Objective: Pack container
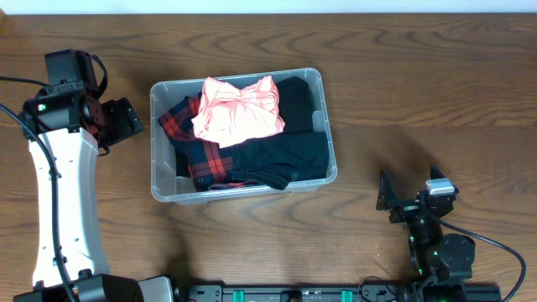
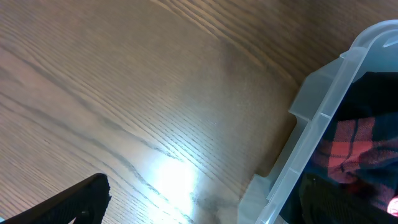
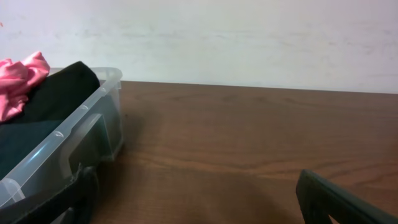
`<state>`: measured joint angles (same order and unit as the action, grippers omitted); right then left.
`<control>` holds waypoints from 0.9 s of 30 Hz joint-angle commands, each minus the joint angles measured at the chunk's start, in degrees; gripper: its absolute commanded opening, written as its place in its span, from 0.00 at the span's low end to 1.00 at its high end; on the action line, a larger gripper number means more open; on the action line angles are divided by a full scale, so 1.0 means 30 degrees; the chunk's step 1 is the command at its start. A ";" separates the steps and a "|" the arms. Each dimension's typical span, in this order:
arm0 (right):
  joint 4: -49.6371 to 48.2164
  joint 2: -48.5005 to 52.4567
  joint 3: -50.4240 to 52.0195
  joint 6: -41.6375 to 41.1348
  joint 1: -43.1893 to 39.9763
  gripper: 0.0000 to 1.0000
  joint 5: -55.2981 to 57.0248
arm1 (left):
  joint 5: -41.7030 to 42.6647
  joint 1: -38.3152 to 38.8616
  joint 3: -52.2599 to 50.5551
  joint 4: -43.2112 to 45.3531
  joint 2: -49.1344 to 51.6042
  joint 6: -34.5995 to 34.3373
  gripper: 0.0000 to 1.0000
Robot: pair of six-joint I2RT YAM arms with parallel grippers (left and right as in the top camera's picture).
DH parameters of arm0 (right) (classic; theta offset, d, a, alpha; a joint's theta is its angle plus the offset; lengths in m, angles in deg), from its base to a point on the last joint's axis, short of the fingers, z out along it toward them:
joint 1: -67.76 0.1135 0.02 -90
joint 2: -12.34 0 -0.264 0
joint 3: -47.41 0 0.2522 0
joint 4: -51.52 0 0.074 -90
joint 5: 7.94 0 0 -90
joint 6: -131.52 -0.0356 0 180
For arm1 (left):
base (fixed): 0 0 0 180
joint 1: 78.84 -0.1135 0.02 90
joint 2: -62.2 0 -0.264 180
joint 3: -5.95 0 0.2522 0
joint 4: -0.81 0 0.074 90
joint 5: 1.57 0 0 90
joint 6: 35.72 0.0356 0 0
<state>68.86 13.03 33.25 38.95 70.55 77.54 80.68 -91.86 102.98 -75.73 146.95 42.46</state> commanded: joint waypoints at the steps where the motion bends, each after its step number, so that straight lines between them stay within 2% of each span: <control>1: 0.0080 -0.0117 0.0029 -0.0240 -0.0160 0.99 -0.0015 | -0.0146 -0.0233 -0.0095 -0.0007 -0.0313 -0.0036 0.98; 6: 0.0080 -0.0117 0.0029 -0.0240 -0.0160 0.99 -0.0015 | -0.0146 0.0947 -0.1348 0.0022 -0.2725 -0.0036 0.98; 12: 0.0080 -0.0117 0.0029 -0.0240 -0.0160 0.99 -0.0015 | -0.0153 0.3104 -0.4488 -0.0109 -0.7577 -0.0029 0.98; 19: 0.0080 -0.0117 0.0029 -0.0240 -0.0160 0.99 -0.0015 | 0.1246 0.3206 -0.8714 -0.0109 -1.2961 -0.0036 0.98; 22: 0.0080 -0.0117 0.0029 -0.0240 -0.0160 0.99 -0.0015 | 0.1231 0.3206 -1.0579 0.2047 -1.5198 -0.0029 0.98; 27: 0.0080 -0.0117 0.0029 -0.0240 -0.0160 0.99 -0.0015 | 0.1246 0.3191 -1.4273 0.8386 -1.8790 0.0277 0.98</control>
<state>68.88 13.03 33.25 38.95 70.55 77.56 83.98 -82.42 64.75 -55.65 95.00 42.51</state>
